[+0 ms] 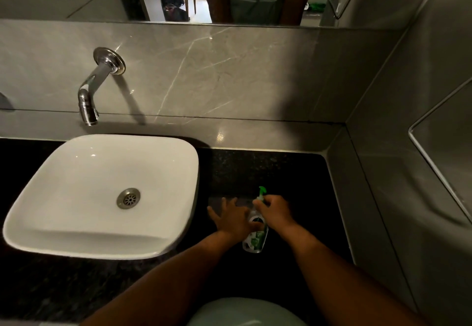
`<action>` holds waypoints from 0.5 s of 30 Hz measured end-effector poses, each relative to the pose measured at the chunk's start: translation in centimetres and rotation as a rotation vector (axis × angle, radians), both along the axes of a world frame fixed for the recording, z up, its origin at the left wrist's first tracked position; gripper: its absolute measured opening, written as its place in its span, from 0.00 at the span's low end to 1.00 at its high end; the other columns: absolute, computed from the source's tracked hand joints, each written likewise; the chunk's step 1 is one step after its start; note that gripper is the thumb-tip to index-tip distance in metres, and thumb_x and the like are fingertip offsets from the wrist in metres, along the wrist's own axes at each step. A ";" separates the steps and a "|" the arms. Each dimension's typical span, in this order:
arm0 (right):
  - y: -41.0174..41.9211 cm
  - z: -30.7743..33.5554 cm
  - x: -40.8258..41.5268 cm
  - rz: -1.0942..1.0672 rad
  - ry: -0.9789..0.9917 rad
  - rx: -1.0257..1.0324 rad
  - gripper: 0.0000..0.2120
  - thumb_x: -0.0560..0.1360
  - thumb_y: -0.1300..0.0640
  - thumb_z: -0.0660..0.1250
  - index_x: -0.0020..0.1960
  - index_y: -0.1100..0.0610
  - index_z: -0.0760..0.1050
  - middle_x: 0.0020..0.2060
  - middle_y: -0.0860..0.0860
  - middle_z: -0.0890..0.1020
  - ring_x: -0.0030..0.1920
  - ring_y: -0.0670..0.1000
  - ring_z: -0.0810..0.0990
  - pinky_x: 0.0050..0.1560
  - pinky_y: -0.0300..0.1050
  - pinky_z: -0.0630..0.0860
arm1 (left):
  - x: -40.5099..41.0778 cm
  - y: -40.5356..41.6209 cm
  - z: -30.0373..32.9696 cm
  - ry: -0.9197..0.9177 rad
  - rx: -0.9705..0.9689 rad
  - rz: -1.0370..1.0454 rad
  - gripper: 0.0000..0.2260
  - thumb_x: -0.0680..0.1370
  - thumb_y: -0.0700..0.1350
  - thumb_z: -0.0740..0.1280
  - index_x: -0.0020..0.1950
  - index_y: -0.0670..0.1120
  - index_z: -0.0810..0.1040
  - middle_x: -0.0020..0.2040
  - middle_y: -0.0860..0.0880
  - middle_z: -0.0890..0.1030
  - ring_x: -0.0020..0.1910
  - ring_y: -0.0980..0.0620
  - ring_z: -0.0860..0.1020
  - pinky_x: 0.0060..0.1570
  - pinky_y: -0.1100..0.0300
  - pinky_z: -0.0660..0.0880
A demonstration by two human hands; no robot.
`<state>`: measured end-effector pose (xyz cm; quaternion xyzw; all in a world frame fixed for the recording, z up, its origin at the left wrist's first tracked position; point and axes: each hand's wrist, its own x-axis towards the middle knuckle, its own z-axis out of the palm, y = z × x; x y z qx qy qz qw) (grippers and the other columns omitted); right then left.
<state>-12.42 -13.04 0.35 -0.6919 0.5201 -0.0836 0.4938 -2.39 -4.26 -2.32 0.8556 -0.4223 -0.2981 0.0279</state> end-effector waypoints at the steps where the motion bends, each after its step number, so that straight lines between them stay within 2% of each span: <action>1: 0.1 0.0 0.2 -0.003 0.021 -0.011 0.10 0.73 0.51 0.68 0.44 0.57 0.81 0.37 0.52 0.83 0.40 0.51 0.81 0.43 0.44 0.75 | -0.1 0.0 0.0 -0.002 0.002 0.019 0.31 0.62 0.73 0.65 0.63 0.67 0.71 0.77 0.49 0.57 0.76 0.41 0.44 0.61 0.26 0.34; 7: 0.5 0.4 0.7 -0.045 0.131 -0.030 0.10 0.73 0.47 0.67 0.43 0.54 0.81 0.39 0.52 0.84 0.41 0.51 0.81 0.45 0.45 0.76 | -0.7 0.1 0.1 -0.083 -0.016 0.046 0.30 0.62 0.73 0.65 0.62 0.65 0.72 0.77 0.49 0.58 0.76 0.42 0.45 0.62 0.27 0.35; 11: 0.7 0.7 -0.2 -0.080 -0.083 0.092 0.08 0.73 0.52 0.69 0.48 0.56 0.80 0.44 0.55 0.85 0.44 0.52 0.83 0.49 0.50 0.80 | 0.2 0.6 0.4 0.030 -0.042 -0.036 0.32 0.63 0.74 0.62 0.64 0.63 0.71 0.77 0.48 0.57 0.76 0.41 0.44 0.63 0.27 0.35; 13: 0.3 1.1 -0.8 -0.033 -0.183 0.177 0.11 0.74 0.57 0.69 0.54 0.59 0.79 0.51 0.58 0.84 0.51 0.54 0.82 0.57 0.53 0.79 | 0.8 0.8 0.7 0.131 -0.040 -0.059 0.30 0.65 0.73 0.62 0.63 0.61 0.72 0.78 0.47 0.55 0.76 0.41 0.43 0.63 0.28 0.35; 15: -0.3 1.6 -1.4 0.014 -0.323 0.302 0.17 0.75 0.63 0.67 0.63 0.62 0.73 0.59 0.59 0.80 0.59 0.56 0.79 0.61 0.52 0.77 | 1.0 1.1 1.2 0.222 -0.057 -0.064 0.28 0.68 0.70 0.65 0.63 0.58 0.73 0.78 0.47 0.55 0.76 0.41 0.43 0.64 0.30 0.34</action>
